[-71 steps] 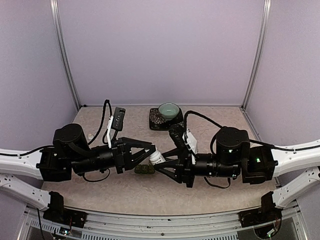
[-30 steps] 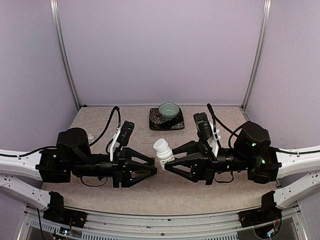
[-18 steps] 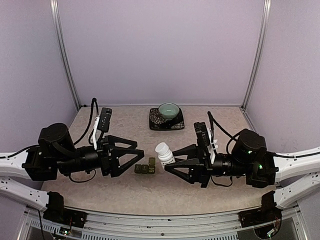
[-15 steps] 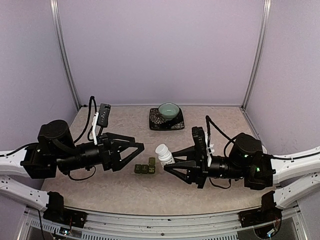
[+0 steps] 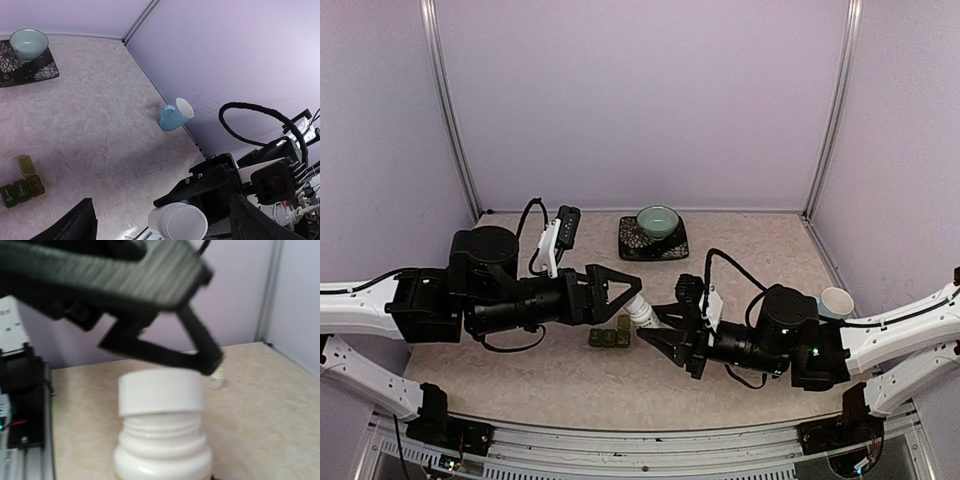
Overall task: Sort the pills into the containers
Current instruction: Screw the lid of the pill container onto the pill bottle.
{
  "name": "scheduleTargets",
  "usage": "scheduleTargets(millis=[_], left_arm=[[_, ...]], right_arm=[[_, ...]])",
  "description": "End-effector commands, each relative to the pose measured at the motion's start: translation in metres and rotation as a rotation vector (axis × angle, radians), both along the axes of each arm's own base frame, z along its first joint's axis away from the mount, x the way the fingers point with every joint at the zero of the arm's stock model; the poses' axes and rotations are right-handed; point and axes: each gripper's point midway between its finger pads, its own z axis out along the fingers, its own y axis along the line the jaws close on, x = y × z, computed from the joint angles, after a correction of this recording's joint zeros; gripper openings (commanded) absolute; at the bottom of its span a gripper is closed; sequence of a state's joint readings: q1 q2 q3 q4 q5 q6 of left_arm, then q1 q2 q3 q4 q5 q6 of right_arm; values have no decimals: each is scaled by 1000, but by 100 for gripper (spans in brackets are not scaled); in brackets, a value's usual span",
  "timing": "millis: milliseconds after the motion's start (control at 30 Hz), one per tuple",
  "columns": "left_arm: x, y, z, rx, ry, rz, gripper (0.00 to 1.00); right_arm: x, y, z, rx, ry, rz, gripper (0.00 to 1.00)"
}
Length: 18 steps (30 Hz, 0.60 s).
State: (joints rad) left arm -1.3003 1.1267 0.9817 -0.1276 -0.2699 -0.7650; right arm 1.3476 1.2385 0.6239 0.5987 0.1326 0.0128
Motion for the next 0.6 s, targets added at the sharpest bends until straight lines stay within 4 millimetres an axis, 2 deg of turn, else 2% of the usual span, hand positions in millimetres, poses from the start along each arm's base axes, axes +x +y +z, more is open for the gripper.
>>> scheduleTargets(millis=[0,367,567], left_arm=[[0,-3,2,-10,62,16,86],[-6,-19,5,-35,74,-30,71],[-6,-22,8,-41,69,-36,64]], right_arm=[[9,-5,20,42,-54,-75,27],[9,0,17,28,-67,-77,27],[9,2,16,22,-66,-76,27]])
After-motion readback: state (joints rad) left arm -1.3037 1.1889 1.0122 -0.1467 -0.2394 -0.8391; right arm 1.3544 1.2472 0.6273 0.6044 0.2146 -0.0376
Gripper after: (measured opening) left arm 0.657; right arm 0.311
